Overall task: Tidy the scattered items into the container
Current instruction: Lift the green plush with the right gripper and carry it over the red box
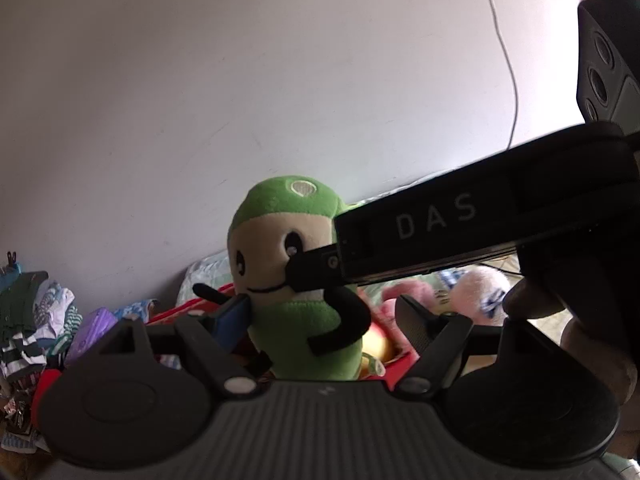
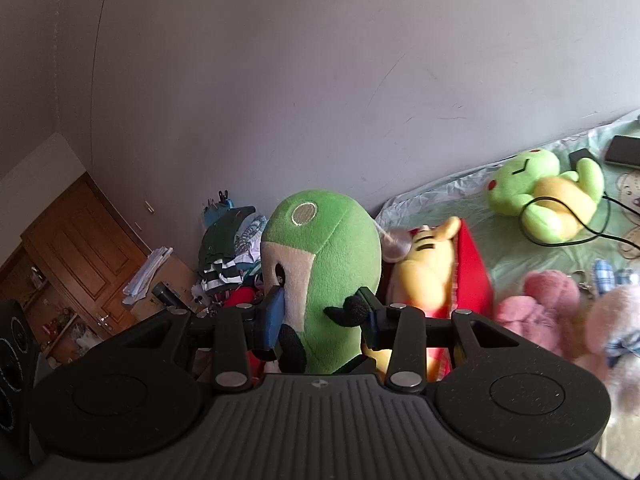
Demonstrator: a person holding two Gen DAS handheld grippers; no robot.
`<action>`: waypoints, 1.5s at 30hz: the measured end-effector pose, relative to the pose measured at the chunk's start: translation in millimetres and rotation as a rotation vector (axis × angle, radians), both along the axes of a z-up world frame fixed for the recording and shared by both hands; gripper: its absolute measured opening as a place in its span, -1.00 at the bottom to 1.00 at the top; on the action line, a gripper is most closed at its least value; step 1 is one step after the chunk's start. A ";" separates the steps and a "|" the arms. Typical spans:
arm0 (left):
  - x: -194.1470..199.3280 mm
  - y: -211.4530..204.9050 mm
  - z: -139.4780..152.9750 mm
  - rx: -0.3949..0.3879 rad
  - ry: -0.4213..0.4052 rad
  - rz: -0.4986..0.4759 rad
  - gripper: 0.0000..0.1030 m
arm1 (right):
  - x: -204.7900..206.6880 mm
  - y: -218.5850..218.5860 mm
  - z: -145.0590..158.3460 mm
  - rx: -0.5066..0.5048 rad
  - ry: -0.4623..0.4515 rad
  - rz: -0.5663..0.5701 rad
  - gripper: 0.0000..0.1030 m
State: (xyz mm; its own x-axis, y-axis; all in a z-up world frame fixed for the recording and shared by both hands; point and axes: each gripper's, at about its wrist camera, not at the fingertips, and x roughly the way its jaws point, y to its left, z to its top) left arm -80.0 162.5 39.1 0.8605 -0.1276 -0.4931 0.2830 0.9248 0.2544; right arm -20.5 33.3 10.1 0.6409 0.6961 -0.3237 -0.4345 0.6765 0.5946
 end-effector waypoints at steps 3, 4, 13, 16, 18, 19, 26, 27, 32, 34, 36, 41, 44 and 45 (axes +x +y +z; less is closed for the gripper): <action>13.8 23.9 -4.3 -0.026 0.034 0.002 0.52 | 8.4 23.7 -1.6 -0.030 0.013 -0.009 -0.18; 18.4 31.1 -6.4 -0.035 0.045 0.001 0.52 | 11.3 30.4 -2.4 -0.042 0.018 -0.011 -0.18; 59.9 81.8 -30.8 -0.127 0.185 -0.043 0.52 | 42.3 79.1 -17.7 -0.197 0.092 -0.069 -0.19; 75.1 91.9 -40.2 -0.168 0.242 -0.060 0.52 | 51.9 92.3 -23.6 -0.265 0.116 -0.086 -0.19; 81.3 94.7 -45.2 -0.187 0.270 -0.072 0.52 | 57.2 100.0 -27.0 -0.310 0.134 -0.098 -0.19; 83.6 95.0 -47.2 -0.194 0.280 -0.079 0.52 | 60.6 105.1 -28.8 -0.333 0.144 -0.103 -0.19; 104.0 106.2 -59.8 -0.232 0.353 -0.094 0.58 | 76.8 129.0 -36.2 -0.502 0.177 -0.081 -0.16; 107.5 107.7 -64.1 -0.237 0.372 -0.092 0.59 | 80.0 131.4 -38.0 -0.523 0.184 -0.071 -0.14; 120.6 114.9 -79.5 -0.260 0.439 -0.068 0.56 | 92.1 132.1 -53.4 -0.529 0.223 -0.049 -0.03; 131.0 117.3 -84.3 -0.245 0.432 -0.059 0.56 | 93.3 131.3 -56.0 -0.516 0.219 -0.058 0.00; 128.3 115.3 -82.6 -0.233 0.427 -0.056 0.55 | 93.4 129.9 -57.2 -0.507 0.213 -0.066 0.03; 123.7 115.3 -79.8 -0.242 0.425 -0.073 0.63 | 89.5 125.7 -56.4 -0.471 0.193 -0.091 0.05; 122.6 117.6 -78.1 -0.267 0.432 -0.074 0.76 | 82.4 116.6 -50.2 -0.406 0.168 -0.134 0.11; 122.6 117.2 -77.3 -0.270 0.431 -0.077 0.79 | 79.7 112.5 -47.3 -0.383 0.157 -0.152 0.14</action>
